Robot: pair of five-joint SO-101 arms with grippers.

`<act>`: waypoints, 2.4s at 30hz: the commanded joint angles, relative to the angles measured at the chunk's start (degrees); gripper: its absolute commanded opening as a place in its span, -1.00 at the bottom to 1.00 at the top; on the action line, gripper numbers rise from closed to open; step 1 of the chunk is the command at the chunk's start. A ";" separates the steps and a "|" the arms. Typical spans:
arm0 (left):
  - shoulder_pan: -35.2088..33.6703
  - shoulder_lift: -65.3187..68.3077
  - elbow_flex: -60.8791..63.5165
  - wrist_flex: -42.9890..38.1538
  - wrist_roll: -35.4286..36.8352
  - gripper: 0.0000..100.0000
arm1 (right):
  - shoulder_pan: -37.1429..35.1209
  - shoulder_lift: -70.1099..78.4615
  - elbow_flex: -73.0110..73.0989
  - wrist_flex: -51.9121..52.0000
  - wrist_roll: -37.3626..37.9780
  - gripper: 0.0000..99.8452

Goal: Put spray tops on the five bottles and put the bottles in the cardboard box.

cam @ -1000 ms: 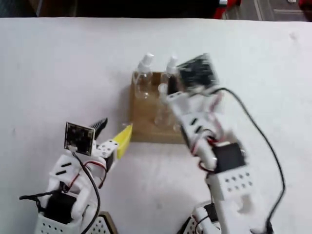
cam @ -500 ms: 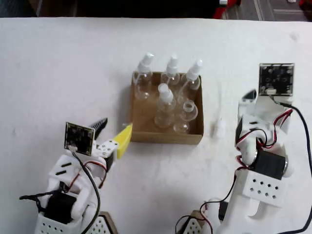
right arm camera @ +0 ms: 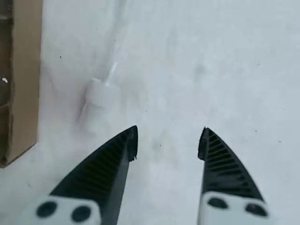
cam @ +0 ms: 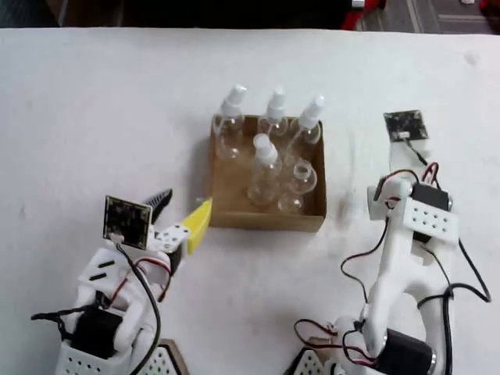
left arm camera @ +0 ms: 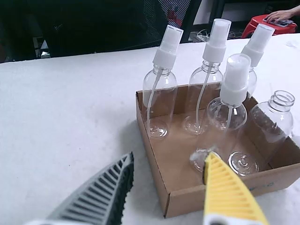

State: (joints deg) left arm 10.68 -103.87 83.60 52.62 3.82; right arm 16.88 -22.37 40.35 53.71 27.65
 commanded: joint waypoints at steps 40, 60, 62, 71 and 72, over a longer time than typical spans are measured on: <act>-0.13 -0.57 -0.26 -1.58 0.18 -0.55 | 3.30 7.52 -3.34 -13.41 -14.07 -0.97; -0.13 -0.57 -0.26 -1.41 0.18 -0.55 | 14.02 5.41 -2.81 -13.49 -63.12 -0.97; -0.13 -0.57 -0.26 -1.41 0.18 -0.55 | 13.85 5.41 -2.81 -13.49 -63.21 -0.97; -0.13 -0.57 -0.26 -1.41 0.18 -0.55 | 11.47 5.41 -2.73 -10.42 -68.75 -0.61; -0.13 -0.57 -0.26 -1.41 0.18 -0.55 | 10.77 5.41 -2.73 -9.63 -68.84 -0.52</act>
State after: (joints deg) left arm 10.68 -103.87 83.60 52.62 3.82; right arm 30.59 -14.55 39.65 41.41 -40.22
